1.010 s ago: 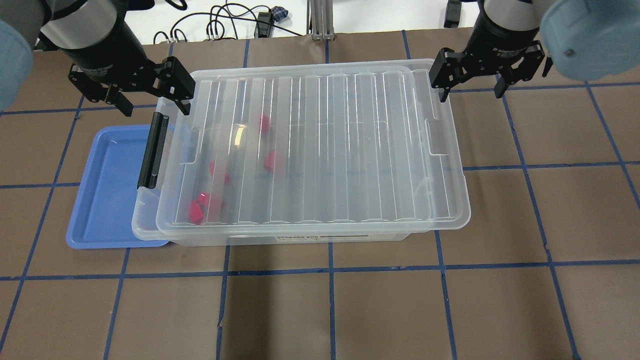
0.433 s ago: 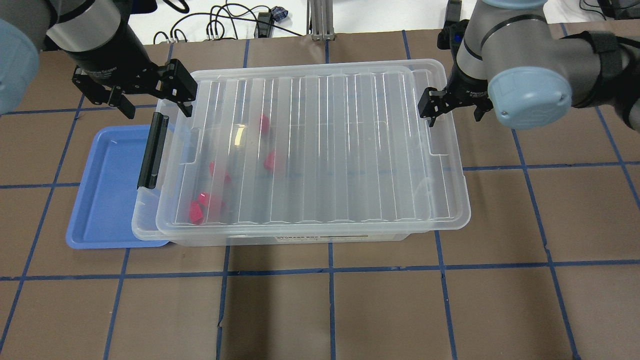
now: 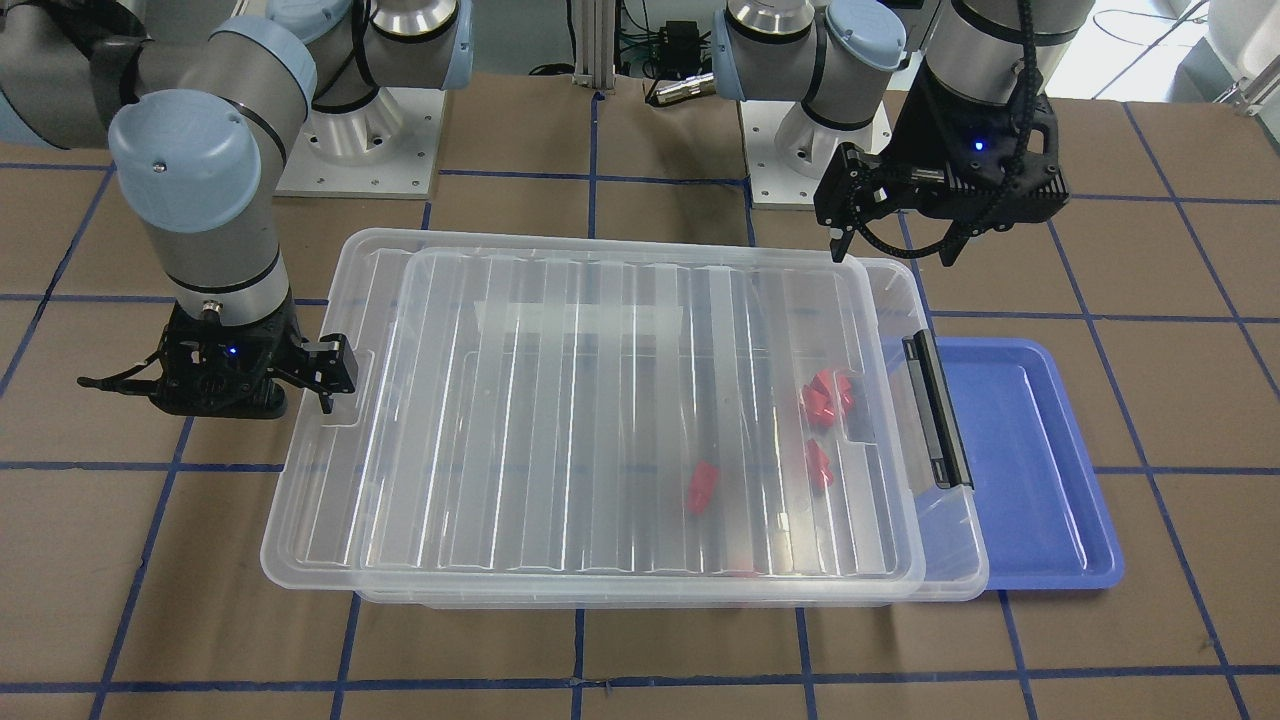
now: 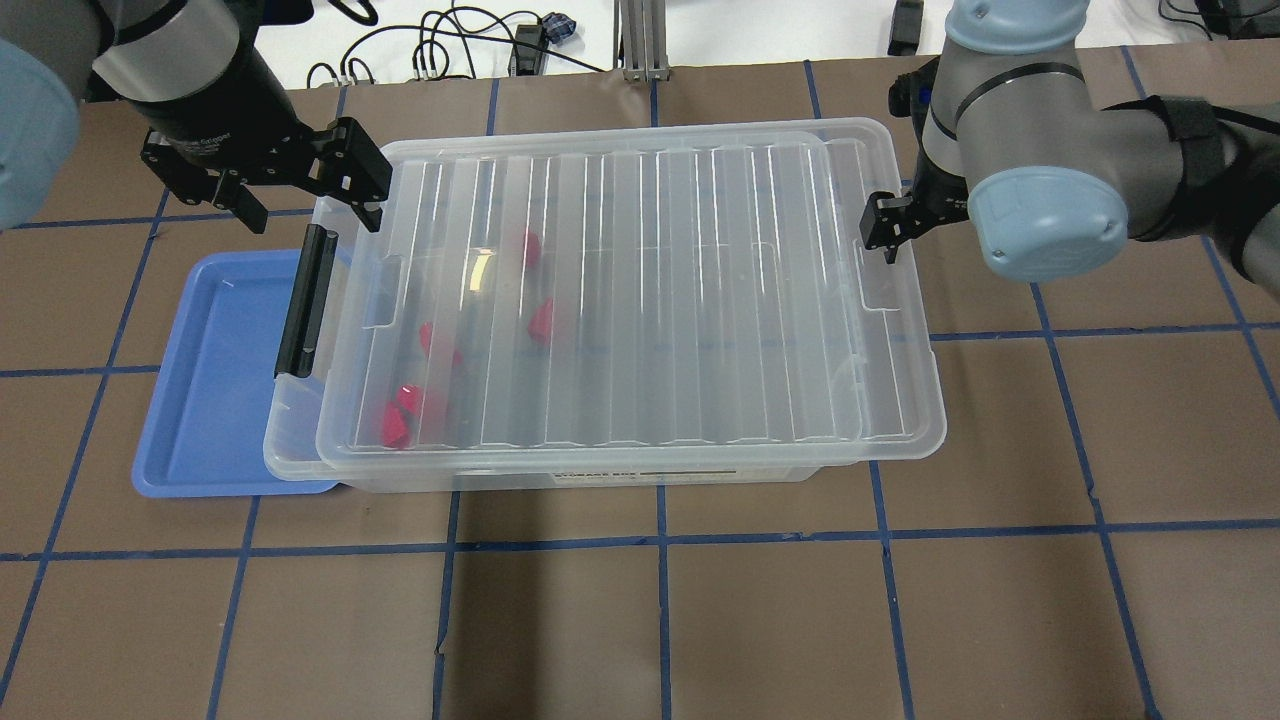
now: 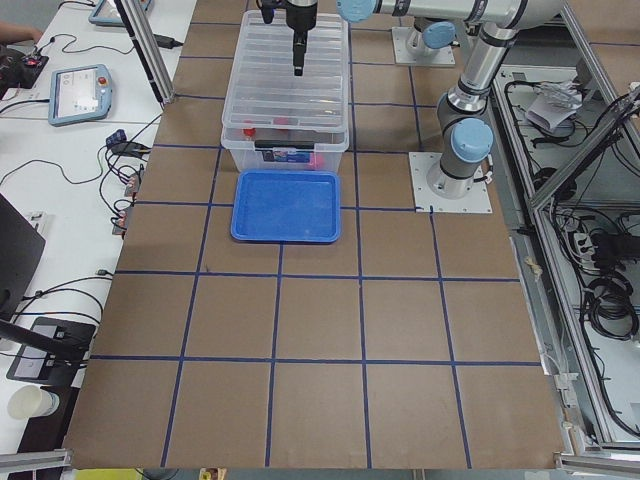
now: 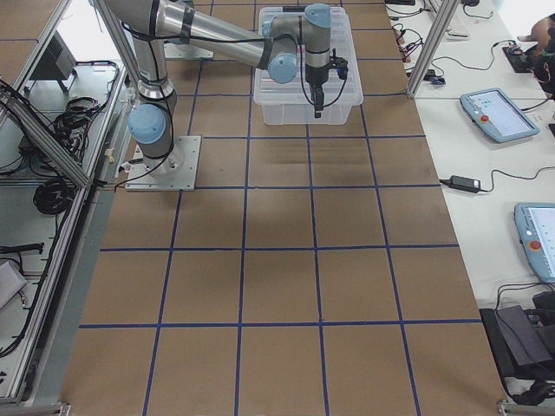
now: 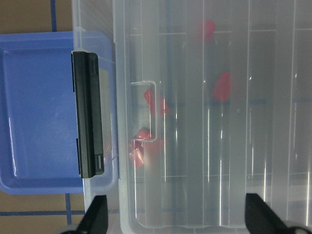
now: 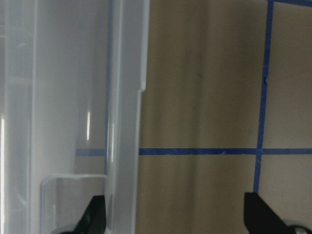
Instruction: Place red block in blue tray from box
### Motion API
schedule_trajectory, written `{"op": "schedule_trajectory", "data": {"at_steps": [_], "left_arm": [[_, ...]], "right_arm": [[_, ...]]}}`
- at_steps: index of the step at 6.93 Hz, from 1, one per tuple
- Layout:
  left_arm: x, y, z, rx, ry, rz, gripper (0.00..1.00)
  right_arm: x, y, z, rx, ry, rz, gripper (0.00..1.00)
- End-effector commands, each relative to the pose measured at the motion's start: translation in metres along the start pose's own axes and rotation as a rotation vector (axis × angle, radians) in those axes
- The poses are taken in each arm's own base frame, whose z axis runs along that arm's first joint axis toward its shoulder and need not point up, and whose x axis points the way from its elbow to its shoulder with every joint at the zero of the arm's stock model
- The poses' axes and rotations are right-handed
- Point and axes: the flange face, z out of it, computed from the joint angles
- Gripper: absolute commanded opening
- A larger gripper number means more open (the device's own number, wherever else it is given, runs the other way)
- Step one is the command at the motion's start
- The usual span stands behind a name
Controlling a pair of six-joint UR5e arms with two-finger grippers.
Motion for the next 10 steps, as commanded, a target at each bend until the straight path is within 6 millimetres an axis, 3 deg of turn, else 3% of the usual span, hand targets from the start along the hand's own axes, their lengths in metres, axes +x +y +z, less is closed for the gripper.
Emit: {"op": "schedule_trajectory", "data": {"at_steps": [1, 3, 6, 9, 10], "left_arm": [[0.0, -0.001, 0.002, -0.002, 0.0, 0.001, 1.0], [0.0, 0.0, 0.001, -0.005, -0.003, 0.001, 1.0], [0.002, 0.001, 0.004, -0.017, 0.01, -0.015, 1.0], [0.008, -0.003, 0.021, -0.044, 0.045, -0.077, 1.0], [0.013, -0.01, 0.044, -0.069, 0.041, -0.068, 1.0]], "right_arm": [[0.018, -0.002, 0.0, -0.009, 0.087, 0.013, 1.0], [0.052, -0.004, 0.004, -0.022, 0.142, 0.036, 1.0], [0.119, -0.002, 0.009, -0.044, 0.146, 0.066, 1.0], [0.125, -0.001, 0.008, -0.043, 0.133, 0.052, 1.0], [0.12, -0.011, -0.023, 0.031, 0.067, 0.061, 1.0]]}}
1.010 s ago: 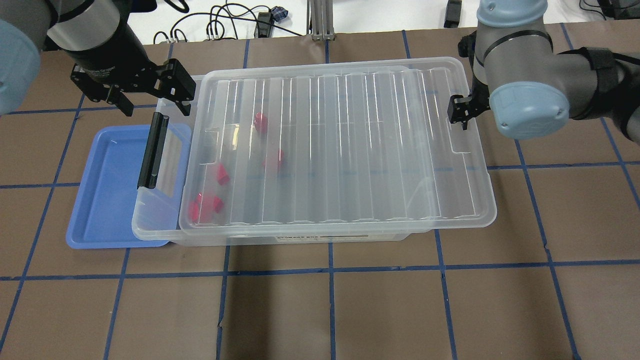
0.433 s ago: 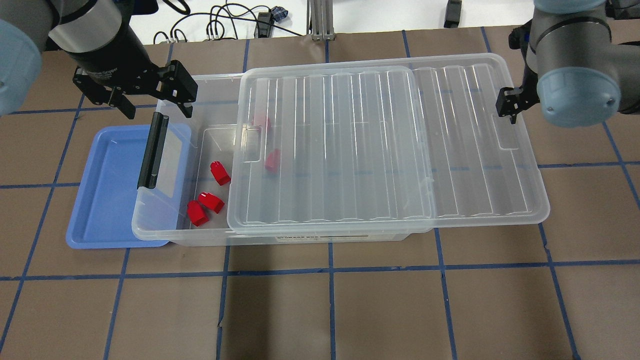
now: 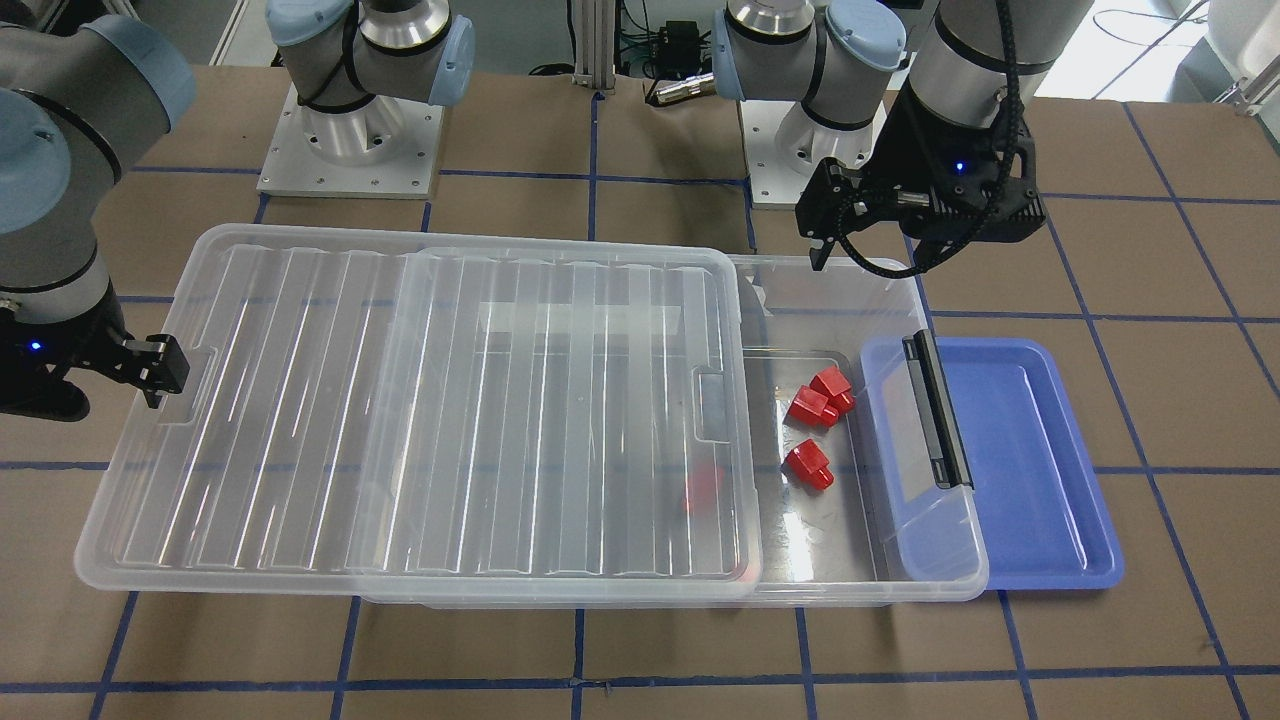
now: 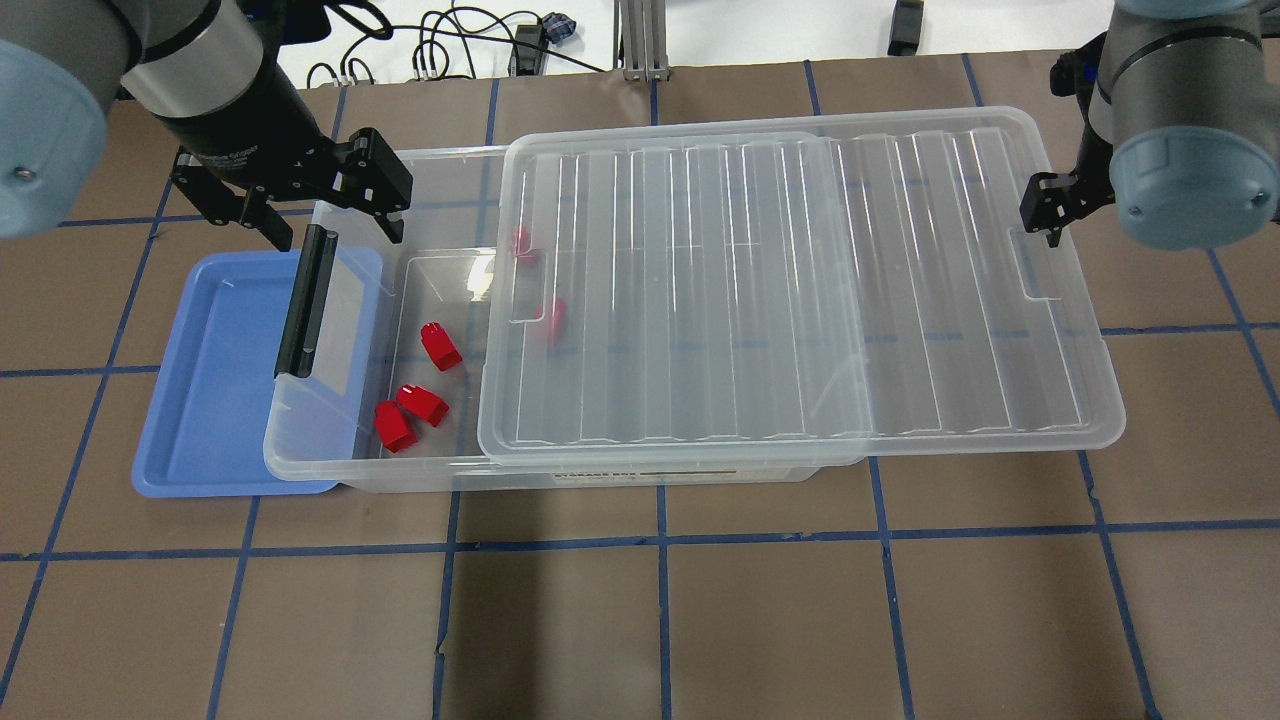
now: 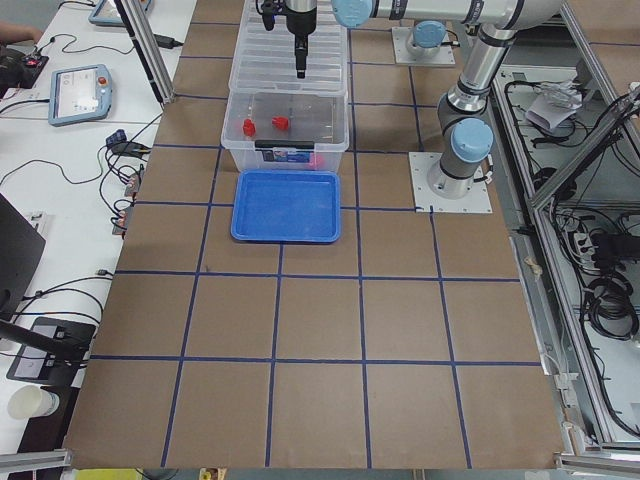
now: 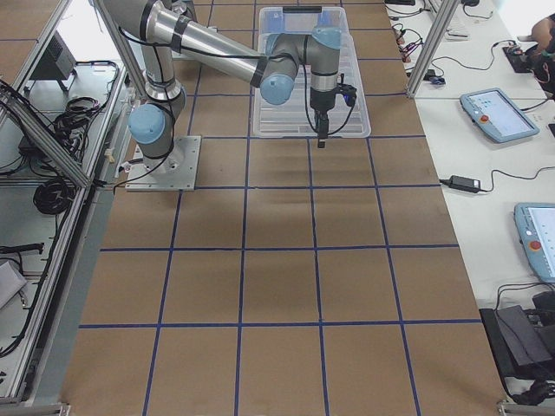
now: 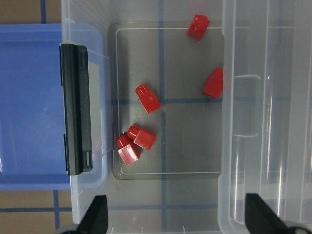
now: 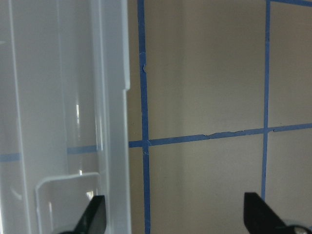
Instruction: Place red block in blue tray from box
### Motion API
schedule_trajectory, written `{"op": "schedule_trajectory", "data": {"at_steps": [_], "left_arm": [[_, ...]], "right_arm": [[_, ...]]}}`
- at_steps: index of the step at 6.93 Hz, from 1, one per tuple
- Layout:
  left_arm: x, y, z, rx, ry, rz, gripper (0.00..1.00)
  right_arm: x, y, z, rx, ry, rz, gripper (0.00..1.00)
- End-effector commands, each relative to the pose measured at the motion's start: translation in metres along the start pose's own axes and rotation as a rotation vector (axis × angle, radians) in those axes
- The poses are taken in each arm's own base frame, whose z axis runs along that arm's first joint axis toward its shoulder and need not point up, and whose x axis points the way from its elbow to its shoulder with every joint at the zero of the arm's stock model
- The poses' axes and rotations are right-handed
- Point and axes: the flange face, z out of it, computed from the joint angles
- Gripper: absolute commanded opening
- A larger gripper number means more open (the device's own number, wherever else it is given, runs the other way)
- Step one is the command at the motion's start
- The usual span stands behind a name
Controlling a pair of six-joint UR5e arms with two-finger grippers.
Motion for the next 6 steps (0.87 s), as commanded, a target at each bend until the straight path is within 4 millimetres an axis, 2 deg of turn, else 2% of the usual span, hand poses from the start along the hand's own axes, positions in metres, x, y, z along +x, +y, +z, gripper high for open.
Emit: {"op": "schedule_trajectory", "data": {"at_steps": [1, 2, 3, 4, 6], "left_arm": [[0.003, -0.017, 0.06, -0.047, -0.011, -0.019, 1.0], [0.003, -0.028, 0.097, -0.011, -0.013, -0.046, 1.0], [-0.002, -0.032, 0.128, -0.012, -0.012, -0.04, 1.0], [-0.006, -0.035, 0.141, -0.033, -0.013, -0.055, 1.0], [-0.01, -0.046, 0.174, -0.076, -0.011, -0.093, 1.0]], "right_arm": [[-0.014, -0.008, -0.065, 0.09, -0.163, -0.008, 1.0], [-0.032, 0.001, -0.11, 0.088, -0.29, -0.016, 1.0], [-0.06, 0.012, -0.148, 0.057, -0.352, 0.008, 1.0], [-0.085, 0.024, -0.176, 0.016, -0.357, 0.071, 1.0], [-0.088, 0.028, -0.176, 0.005, -0.324, 0.073, 1.0]]}}
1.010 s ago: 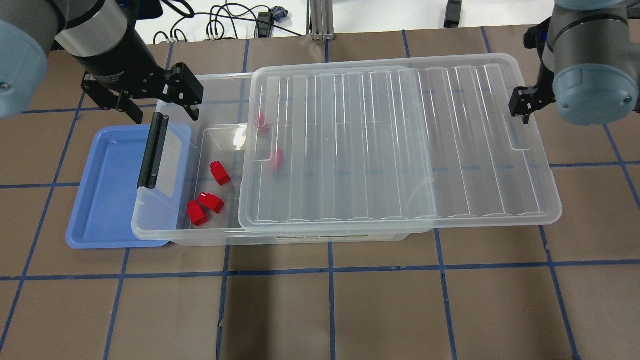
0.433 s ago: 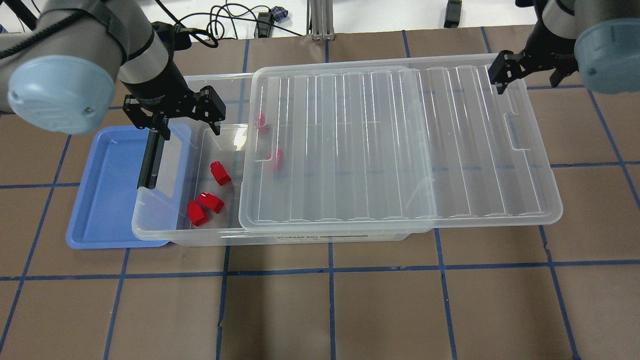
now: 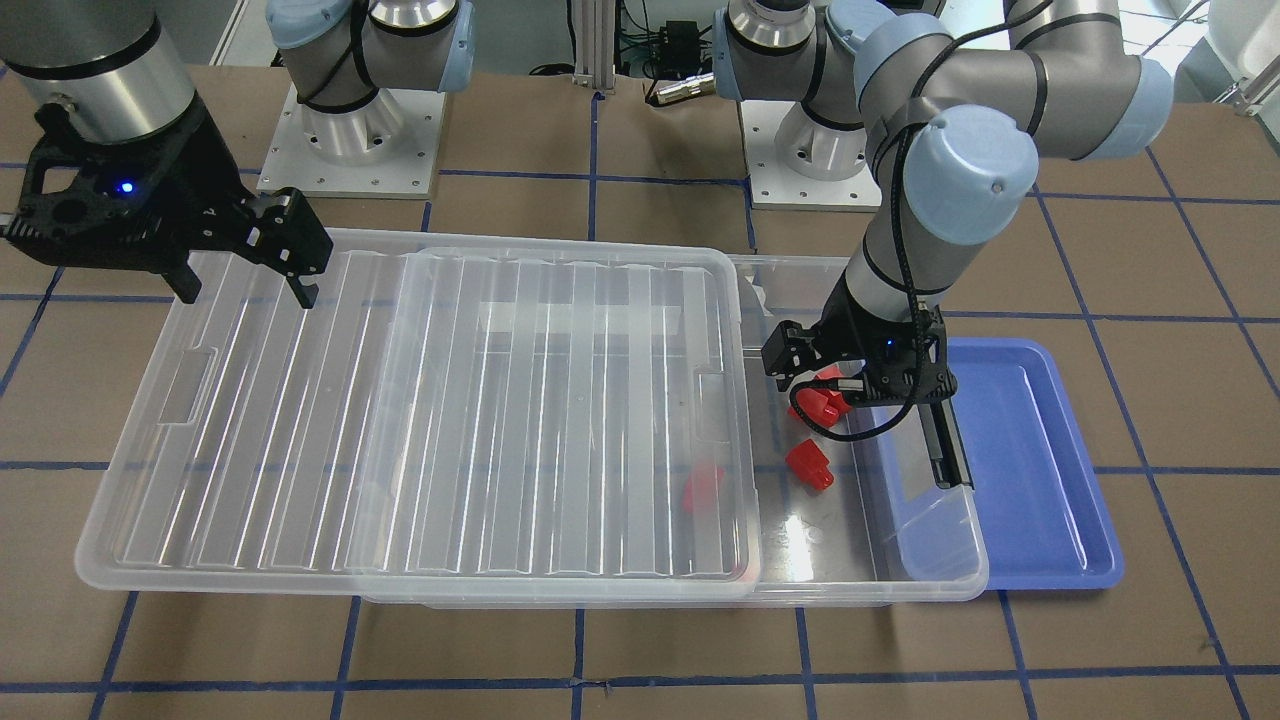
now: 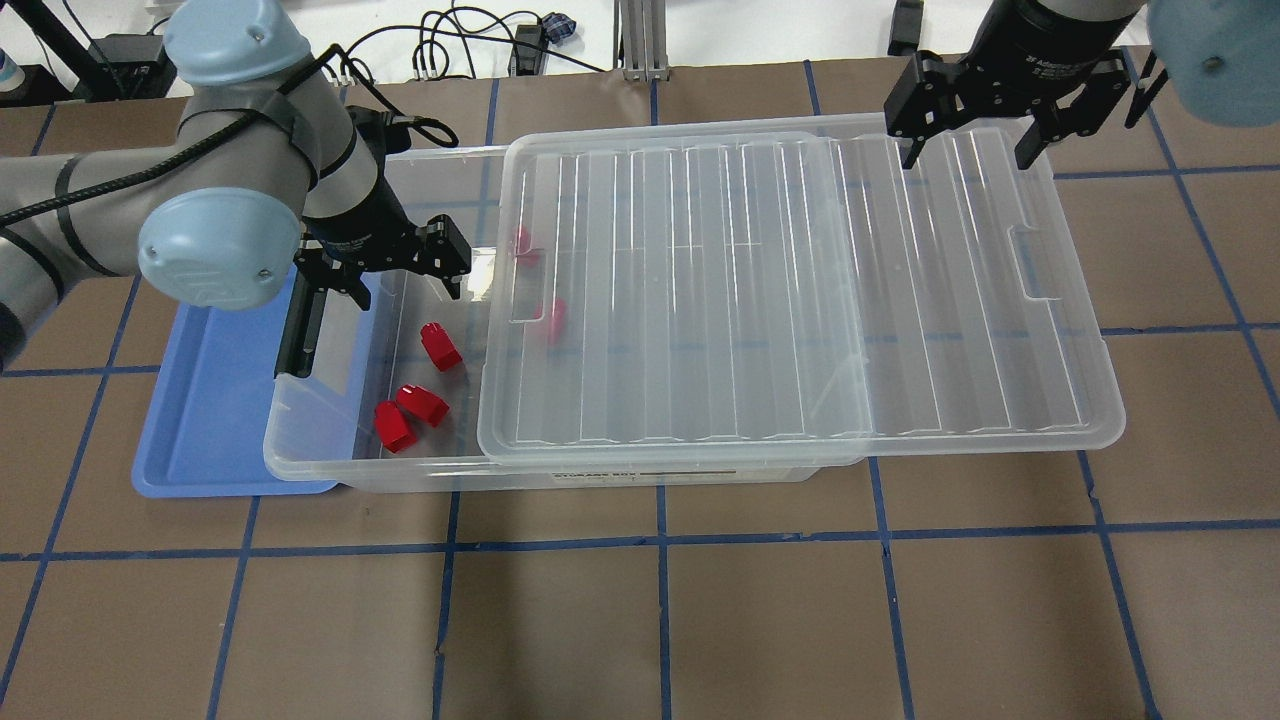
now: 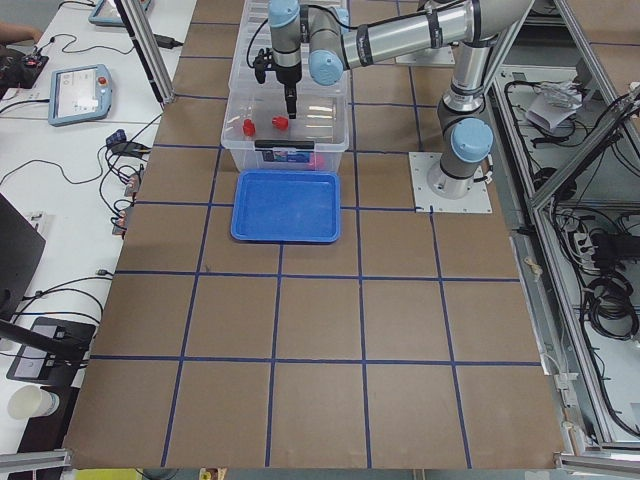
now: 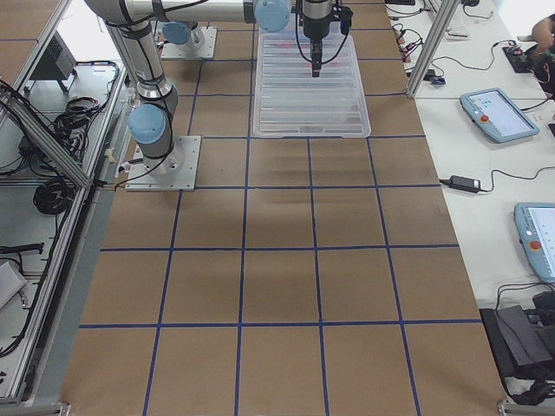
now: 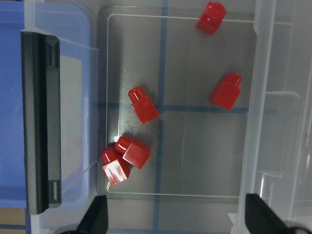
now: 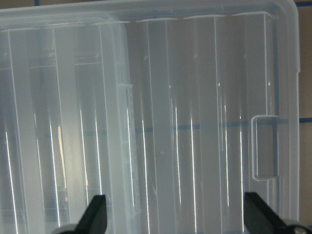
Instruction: Place red block in blue tray from box
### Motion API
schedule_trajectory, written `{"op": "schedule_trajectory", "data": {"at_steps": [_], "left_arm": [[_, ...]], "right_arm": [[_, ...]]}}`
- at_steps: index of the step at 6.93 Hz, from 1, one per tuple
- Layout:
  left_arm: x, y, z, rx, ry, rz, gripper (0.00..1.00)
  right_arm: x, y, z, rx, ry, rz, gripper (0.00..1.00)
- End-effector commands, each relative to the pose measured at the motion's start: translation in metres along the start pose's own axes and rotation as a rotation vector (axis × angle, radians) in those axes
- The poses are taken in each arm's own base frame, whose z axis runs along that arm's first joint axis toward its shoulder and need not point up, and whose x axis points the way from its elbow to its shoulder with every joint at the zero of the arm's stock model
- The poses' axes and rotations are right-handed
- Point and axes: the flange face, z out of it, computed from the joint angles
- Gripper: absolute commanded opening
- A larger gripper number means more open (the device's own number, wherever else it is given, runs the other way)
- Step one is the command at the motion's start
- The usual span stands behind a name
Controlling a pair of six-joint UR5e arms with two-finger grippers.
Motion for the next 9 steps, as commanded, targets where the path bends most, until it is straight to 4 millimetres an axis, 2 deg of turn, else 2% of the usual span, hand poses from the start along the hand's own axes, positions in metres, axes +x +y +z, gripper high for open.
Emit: {"op": "schedule_trajectory", "data": {"at_steps": [1, 3, 5, 7, 9], "left_arm": [[-0.005, -0.013, 0.033, -0.044, 0.003, -0.136, 1.0], [-0.007, -0.024, 0.05, -0.04, 0.0, -0.186, 1.0], [-0.007, -0.037, 0.08, -0.055, -0.002, -0.194, 1.0], [-0.01, -0.043, 0.092, -0.061, 0.0, -0.195, 1.0], [-0.013, -0.042, 0.105, -0.086, -0.006, -0.197, 1.0]], "right_arm": [[-0.007, 0.003, -0.002, -0.007, 0.009, 0.009, 1.0], [-0.007, 0.003, -0.002, -0.007, 0.009, 0.008, 1.0], [-0.007, 0.004, -0.002, -0.007, 0.007, 0.008, 1.0], [-0.007, 0.004, -0.002, -0.006, 0.005, 0.008, 1.0], [-0.007, 0.005, 0.0, -0.007, 0.005, 0.006, 1.0]]}}
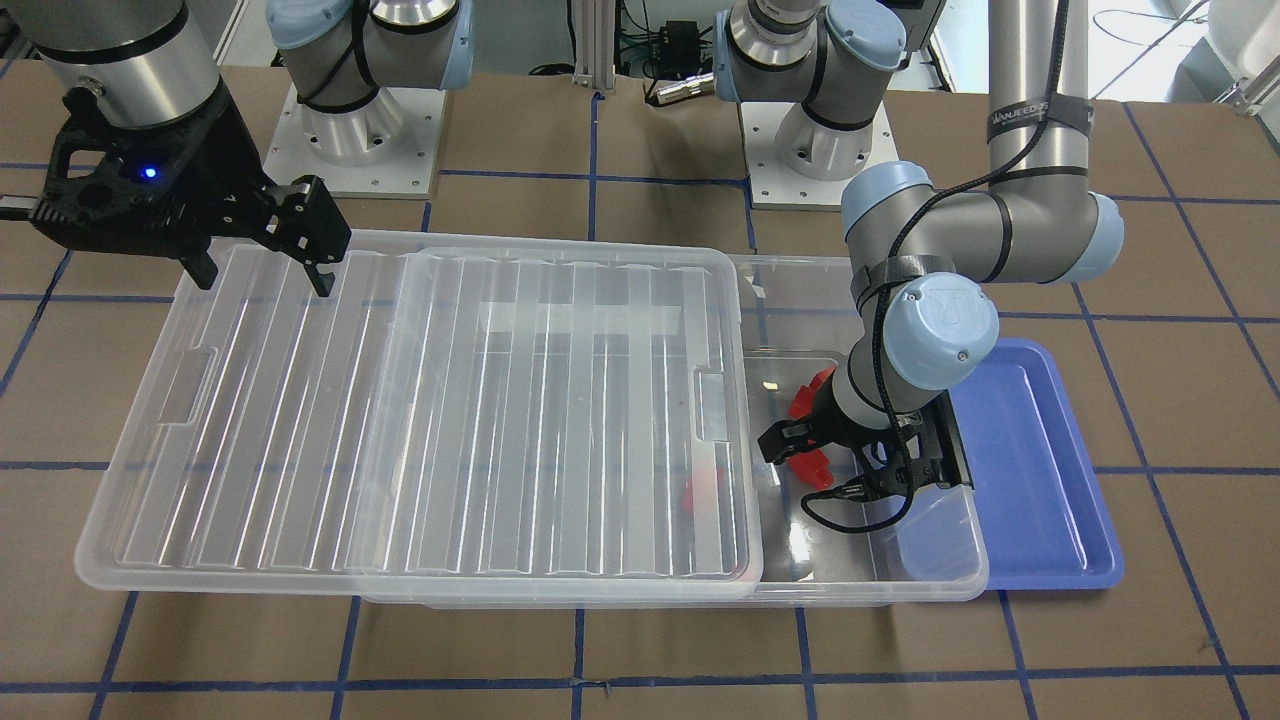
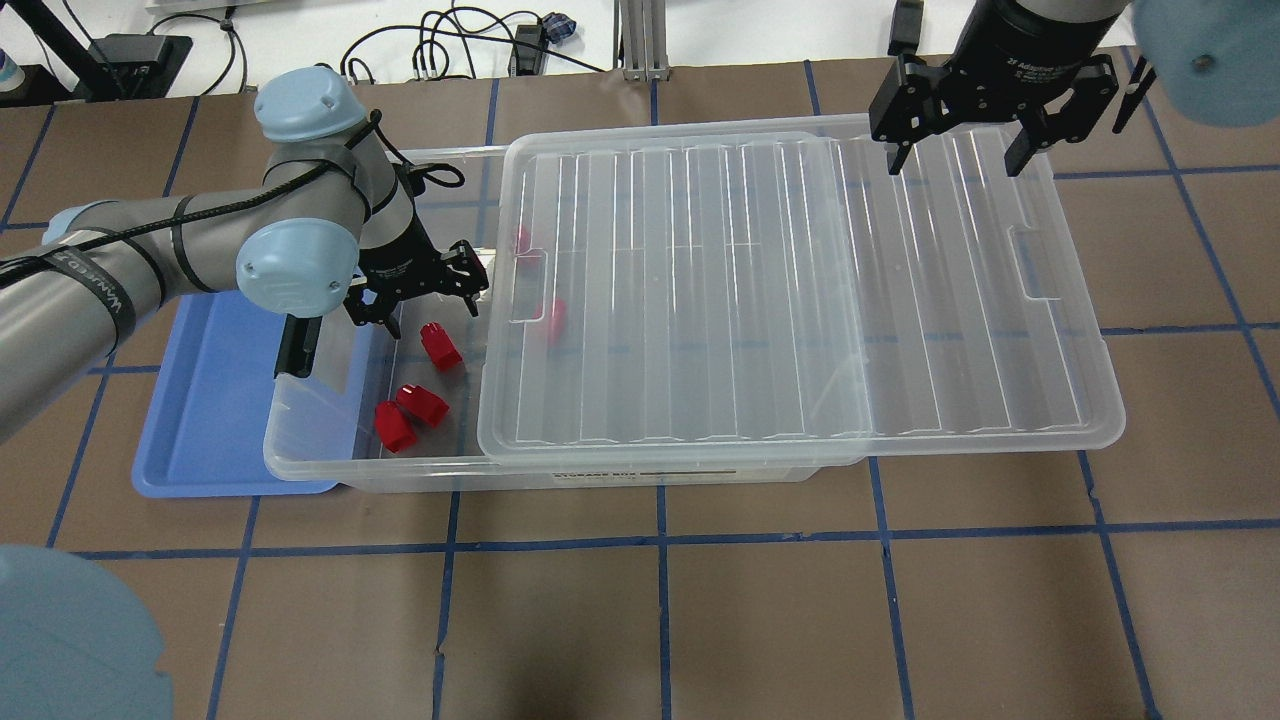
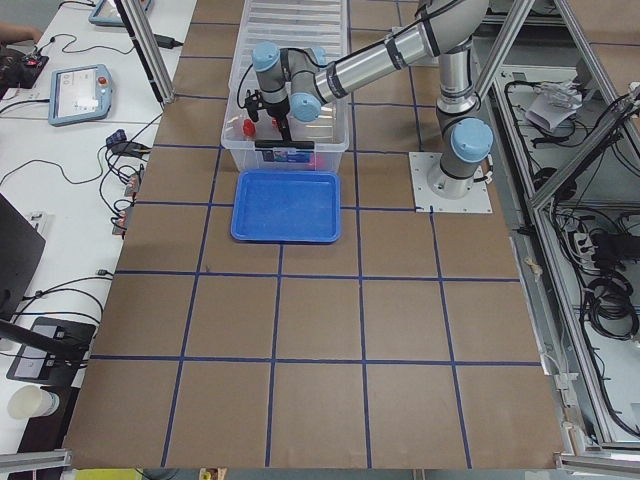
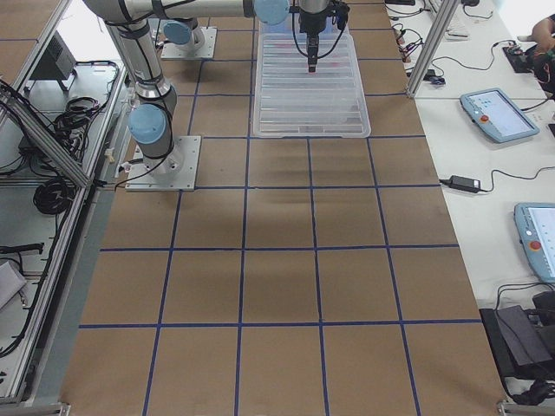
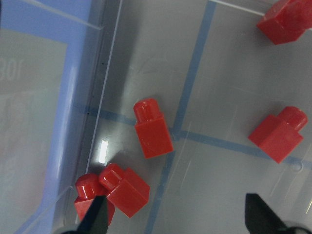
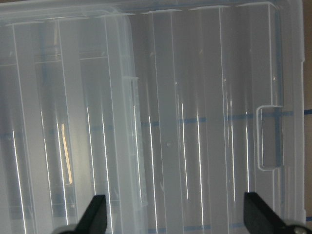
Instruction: Place red block in blue tray from box
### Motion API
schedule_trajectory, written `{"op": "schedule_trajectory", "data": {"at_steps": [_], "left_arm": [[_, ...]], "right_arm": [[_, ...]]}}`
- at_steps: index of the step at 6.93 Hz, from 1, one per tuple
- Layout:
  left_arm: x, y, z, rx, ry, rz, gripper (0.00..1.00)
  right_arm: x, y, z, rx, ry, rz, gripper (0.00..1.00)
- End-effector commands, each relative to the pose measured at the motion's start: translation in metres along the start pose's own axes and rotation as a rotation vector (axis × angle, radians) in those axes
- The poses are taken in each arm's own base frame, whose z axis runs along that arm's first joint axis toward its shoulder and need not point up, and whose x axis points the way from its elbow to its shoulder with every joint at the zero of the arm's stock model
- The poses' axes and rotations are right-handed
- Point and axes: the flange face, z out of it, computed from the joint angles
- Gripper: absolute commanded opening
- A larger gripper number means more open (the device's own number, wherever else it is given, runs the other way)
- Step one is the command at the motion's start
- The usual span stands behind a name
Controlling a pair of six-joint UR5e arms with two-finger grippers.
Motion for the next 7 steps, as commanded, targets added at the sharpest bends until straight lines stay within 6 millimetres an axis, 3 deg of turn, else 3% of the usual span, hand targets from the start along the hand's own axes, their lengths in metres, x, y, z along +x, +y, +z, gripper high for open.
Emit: {"op": "schedule_trajectory", "data": {"at_steps": [1, 3, 5, 6, 7], "left_arm": [[-0.006, 0.001, 0.023, -0.041, -0.011, -0.016, 1.0], [-0.01, 0.0, 0.033, -0.049, -0.01, -0.02, 1.0], [-0.012, 0.006, 0.057, 0.023, 0.006, -0.022, 1.0], [-0.012, 0.004, 0.061, 0.034, 0.009, -0.022, 0.89], [-0.012, 0.007, 0.062, 0.032, 0.007, 0.0, 0.55]], "right_arm": [[0.0, 0.001, 0.003, 0.001, 0.0, -0.003, 1.0], [0.0, 0.001, 0.007, -0.006, 0.0, -0.003, 1.0], [0.0, 0.002, 0.008, -0.008, -0.001, -0.003, 1.0], [0.0, 0.002, 0.008, -0.008, -0.001, -0.004, 1.0], [0.0, 0.002, 0.008, -0.008, -0.001, -0.004, 1.0]]}}
